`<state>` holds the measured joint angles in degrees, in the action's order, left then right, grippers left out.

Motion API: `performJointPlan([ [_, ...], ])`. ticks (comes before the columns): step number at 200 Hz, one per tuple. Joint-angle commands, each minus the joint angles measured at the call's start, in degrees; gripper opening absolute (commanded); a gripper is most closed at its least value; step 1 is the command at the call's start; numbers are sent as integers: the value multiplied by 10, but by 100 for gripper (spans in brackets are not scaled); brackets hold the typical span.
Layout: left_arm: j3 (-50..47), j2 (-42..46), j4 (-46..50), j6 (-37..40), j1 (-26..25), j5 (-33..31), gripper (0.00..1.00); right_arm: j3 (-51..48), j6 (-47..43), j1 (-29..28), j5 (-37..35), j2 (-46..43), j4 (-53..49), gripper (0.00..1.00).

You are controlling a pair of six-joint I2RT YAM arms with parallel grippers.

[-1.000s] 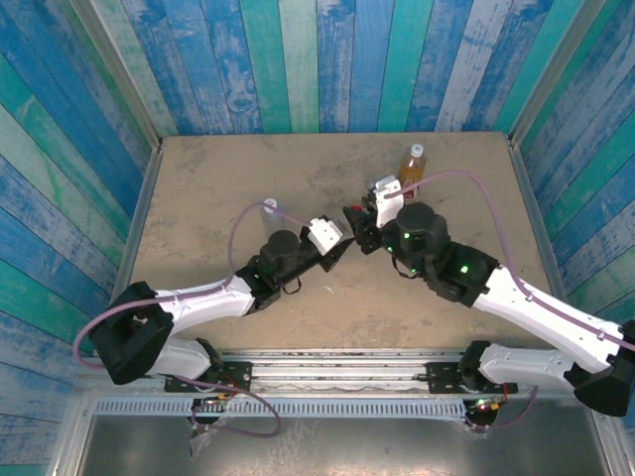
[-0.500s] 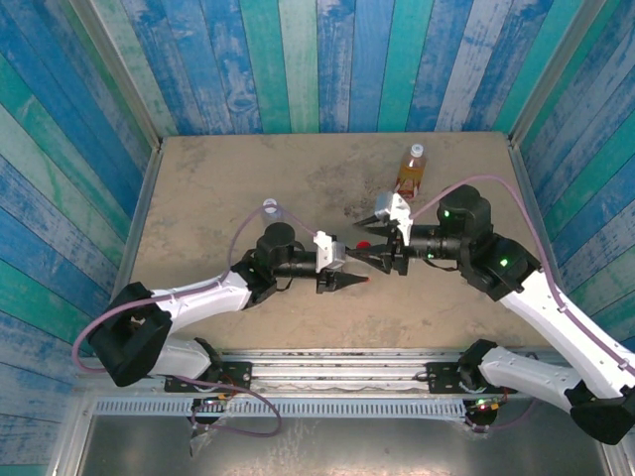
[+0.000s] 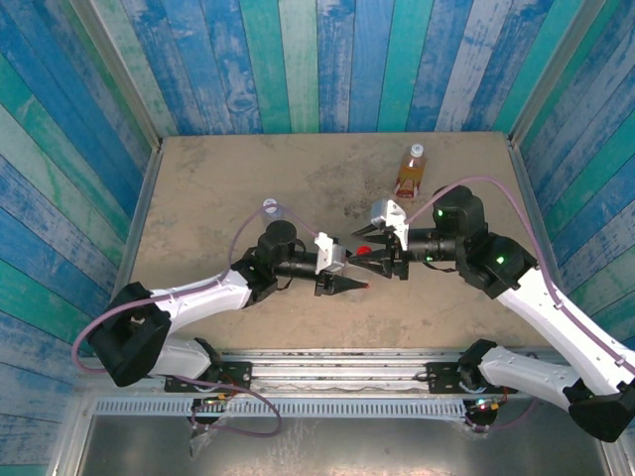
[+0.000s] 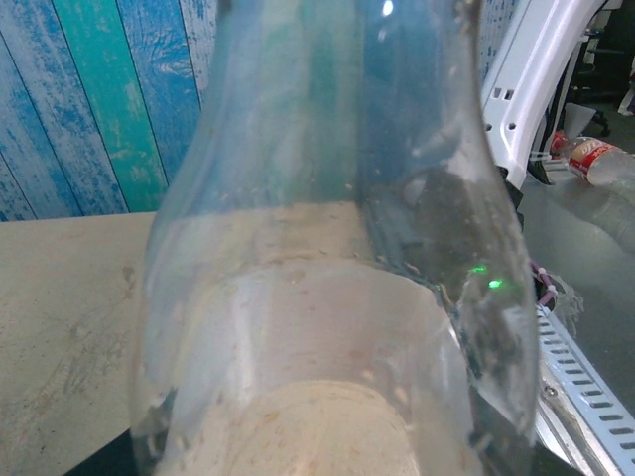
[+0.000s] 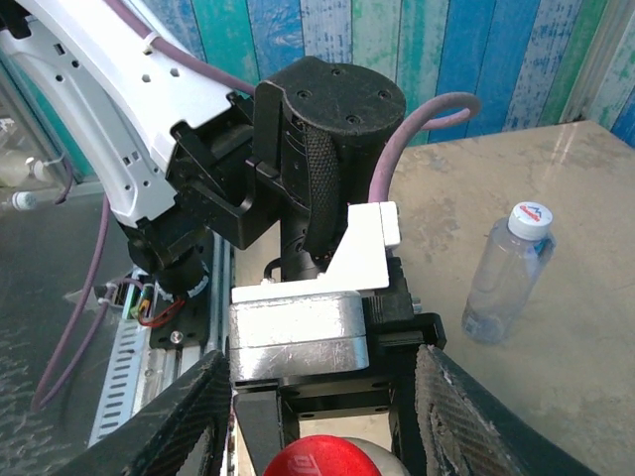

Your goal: Screw on the bottle caps

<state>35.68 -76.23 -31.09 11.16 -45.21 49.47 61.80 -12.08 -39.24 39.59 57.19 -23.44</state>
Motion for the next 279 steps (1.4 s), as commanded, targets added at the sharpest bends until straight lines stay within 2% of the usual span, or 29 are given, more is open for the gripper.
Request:
performJointPlan([
  [1,15,33,9,10,0,11,49,7,-6,1,0,5,-6,44],
  [59,12,40,11,9,0,-10,49,12,-4,2,11,15,-13,20],
  [85,7,40,3,2,0,-41,49,17,0,2,6,21,-17,17],
  [118,2,60,-5,-8,1,-123,48,13,20,-3,-27,28,-11,20],
  [135,-7,69,-25,-20,0,-198,49,2,50,-14,-96,23,7,11],
  [159,-19,82,-47,-23,0,-317,48,-45,123,-40,-235,10,81,4],
  [176,-19,81,-60,-21,1,-387,48,-70,172,-73,-333,11,121,3],
  [190,-15,73,-66,-20,0,-437,47,-76,219,-112,-447,25,134,3],
  [211,-2,52,-67,-8,-8,-492,46,-64,301,-159,-589,65,117,3],
  [229,15,25,-56,12,-23,-530,46,-41,348,-184,-680,107,85,4],
  [244,22,14,-55,20,-30,-542,46,-18,363,-186,-706,129,67,4],
  [264,14,15,-61,10,-30,-535,46,-1,340,-186,-693,125,75,5],
  [279,0,24,-65,-5,-20,-505,46,-5,279,-184,-651,101,112,15],
])
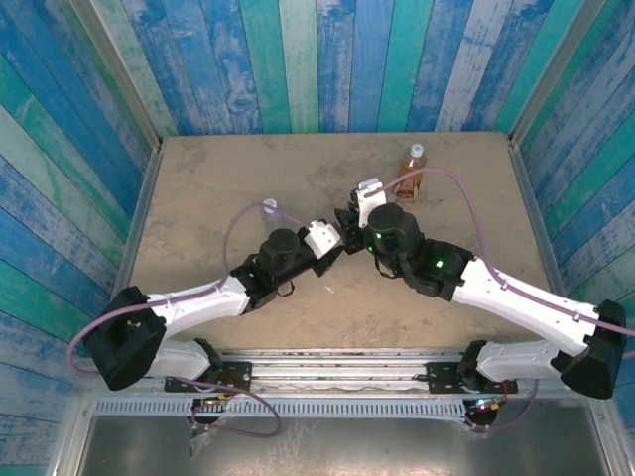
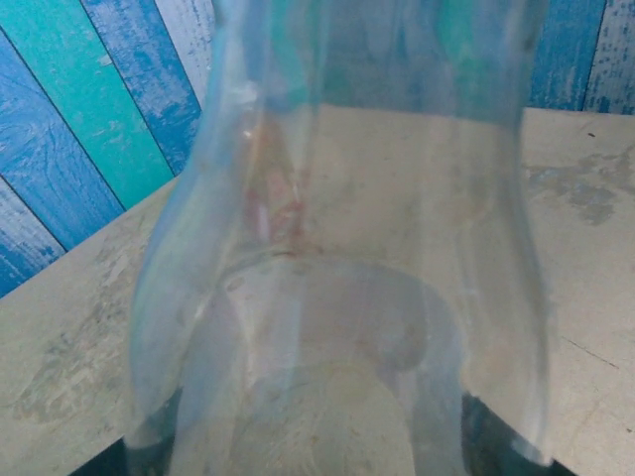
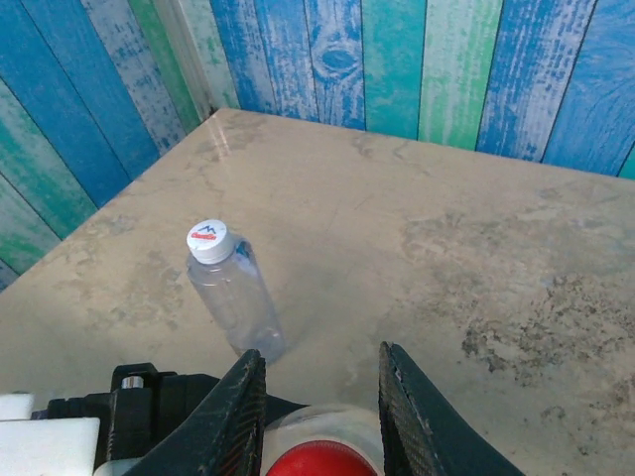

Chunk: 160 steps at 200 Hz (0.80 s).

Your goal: Screw on the bottle caps

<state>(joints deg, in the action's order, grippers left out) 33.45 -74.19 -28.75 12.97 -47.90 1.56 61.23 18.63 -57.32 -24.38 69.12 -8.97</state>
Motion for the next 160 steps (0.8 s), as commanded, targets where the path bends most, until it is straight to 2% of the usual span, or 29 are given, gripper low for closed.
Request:
performJointPlan([
  [1,21,4,-89,-25,8,-23,46,0,-32,-2,-7,-20,-29,15],
  [13,10,12,-90,-46,24,28,47,-2,-79,13,63,-40,-4,30],
  [27,-1,19,-88,-56,38,110,47,5,-110,43,177,-63,-5,46],
  [55,-7,20,-82,-64,47,243,48,12,-125,106,332,-108,-33,63],
  [69,-1,18,-70,-62,50,303,48,28,-130,137,386,-122,-80,65],
  [90,5,15,-59,-58,51,343,48,64,-140,167,409,-132,-172,66],
  [132,27,-5,-38,-48,51,377,48,115,-172,171,475,-117,-280,66],
  [160,36,-16,-33,-46,50,384,48,137,-183,169,475,-86,-309,61],
])
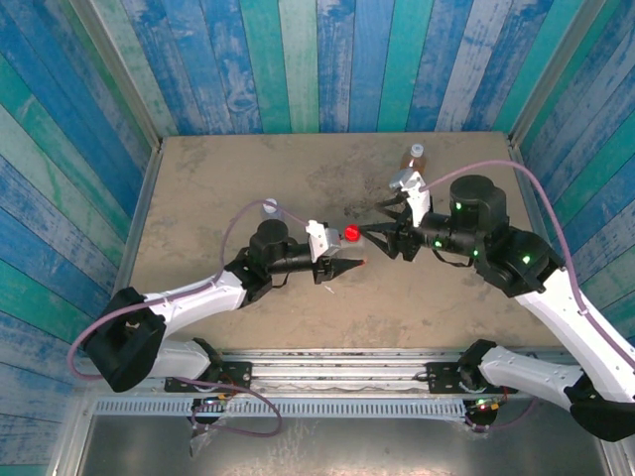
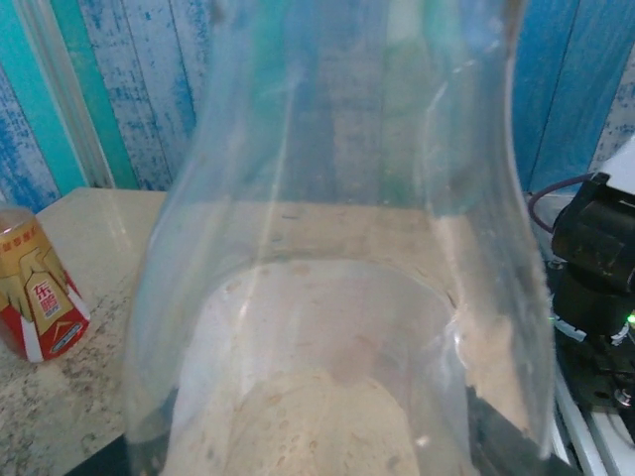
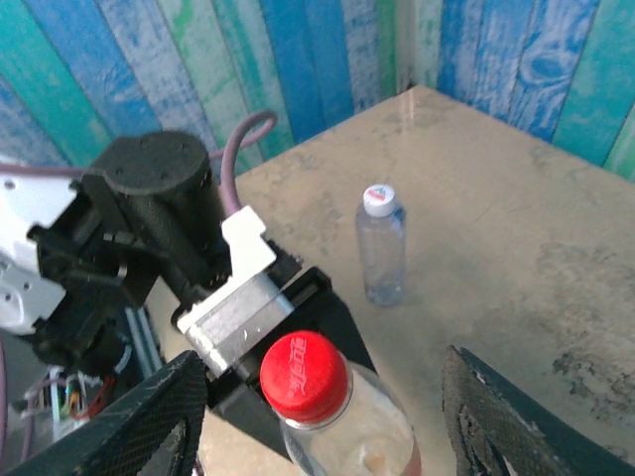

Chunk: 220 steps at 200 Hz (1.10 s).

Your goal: Screw on the bottle caps

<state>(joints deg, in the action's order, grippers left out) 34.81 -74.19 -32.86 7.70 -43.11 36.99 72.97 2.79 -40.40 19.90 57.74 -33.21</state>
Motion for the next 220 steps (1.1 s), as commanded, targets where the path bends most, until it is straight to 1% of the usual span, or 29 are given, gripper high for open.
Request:
performJointPlan([
  [1,23,-16,8,6,2,30,48,21,-25,0,32,28,-68,61],
  [45,25,-18,16,9,3,31,48,50,-55,-17,-9,68,-96,54],
  [92,28,-22,27,14,2,34,48,61,-75,-31,-15,88,-103,48],
  [129,35,-23,35,18,3,52,48,60,-87,-34,-21,96,-107,37],
  [159,39,-25,45,20,2,51,48,60,-91,-35,-25,103,-108,31],
  [189,39,-30,47,21,2,47,48,60,-97,-39,-41,108,-113,21],
  [220,40,-29,51,20,3,25,48,56,-90,-41,-55,106,-106,17],
])
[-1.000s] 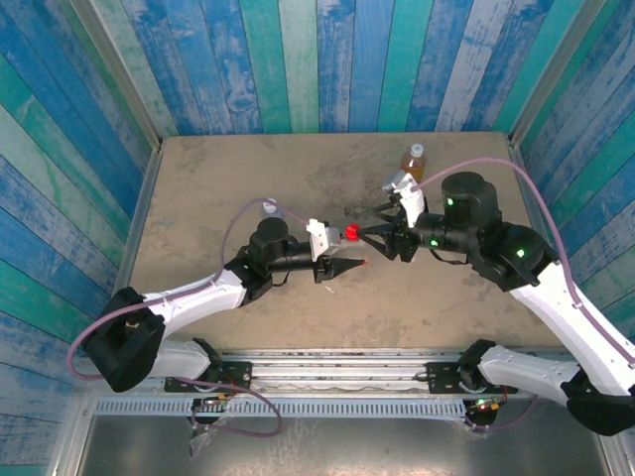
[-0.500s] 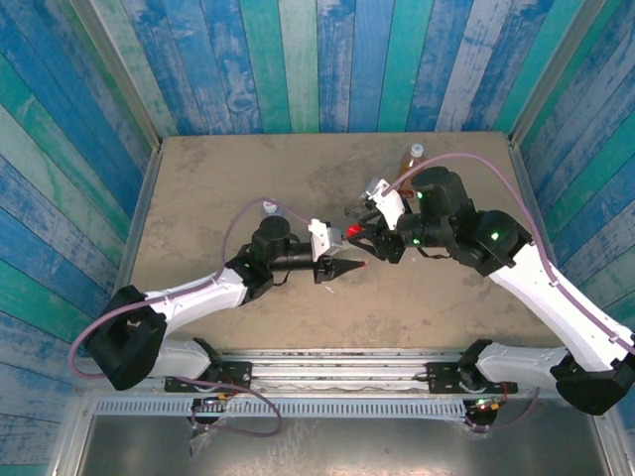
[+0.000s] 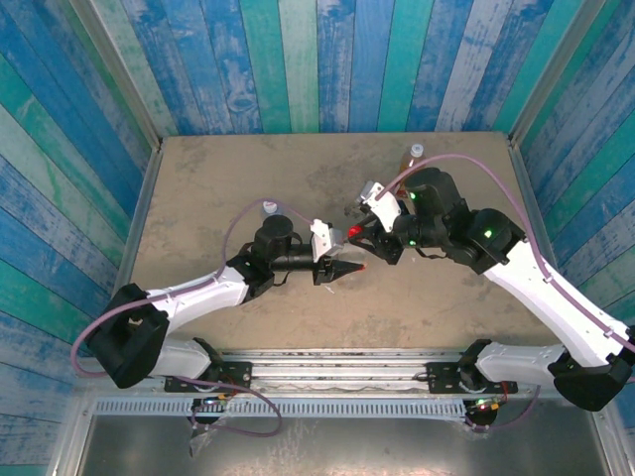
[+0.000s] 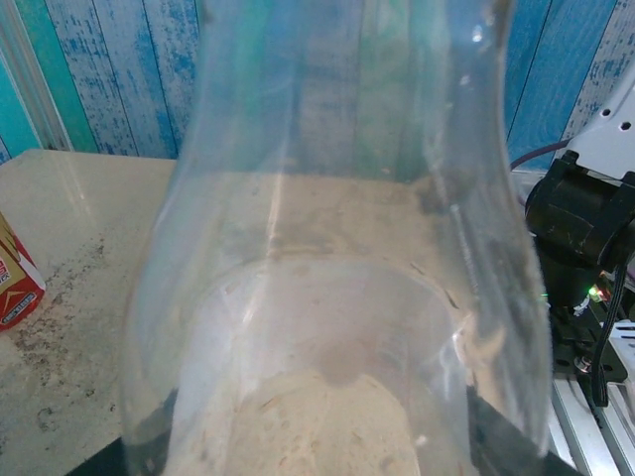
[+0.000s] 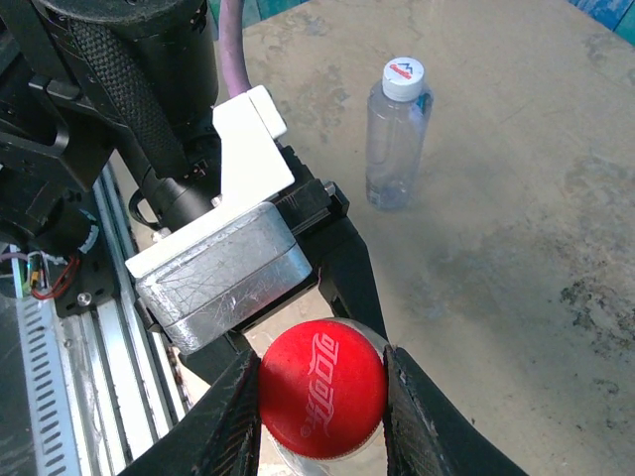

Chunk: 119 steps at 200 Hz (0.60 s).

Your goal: Screw on the bottle caps

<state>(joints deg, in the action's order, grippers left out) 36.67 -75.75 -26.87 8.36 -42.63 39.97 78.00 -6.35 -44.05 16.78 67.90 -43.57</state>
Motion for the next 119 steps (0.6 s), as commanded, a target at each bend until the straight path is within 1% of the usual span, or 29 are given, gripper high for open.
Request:
performJointPlan([
  [1,21,-13,-9,14,-2,-5,49,5,2,-5,-23,5,-1,17],
  [7,23,-15,-9,14,-2,-8,51,1,4,-5,-23,5,4,17],
  [29,20,-16,-13,14,-2,-22,65,-12,8,-5,-30,1,22,16],
  [33,19,-15,-14,14,-2,-24,68,-14,10,-6,-36,-1,24,16],
  [39,18,-14,-15,13,-2,-28,78,-15,13,-5,-47,-4,25,16],
  [44,15,-10,-19,11,-3,-32,83,-16,16,-5,-57,-6,26,16],
  [66,-6,20,-40,3,-2,-72,100,-26,25,1,-92,-15,34,17],
  [75,-17,35,-43,-2,-2,-96,95,-33,29,8,-104,-18,39,17],
  [79,-21,58,-44,-3,-2,-105,94,-35,30,13,-108,-18,41,17],
  [104,-59,138,-33,-9,-2,-191,94,-66,58,41,-120,-22,89,17],
  [119,-89,189,-26,-13,-1,-224,94,-90,71,61,-119,-20,136,17],
])
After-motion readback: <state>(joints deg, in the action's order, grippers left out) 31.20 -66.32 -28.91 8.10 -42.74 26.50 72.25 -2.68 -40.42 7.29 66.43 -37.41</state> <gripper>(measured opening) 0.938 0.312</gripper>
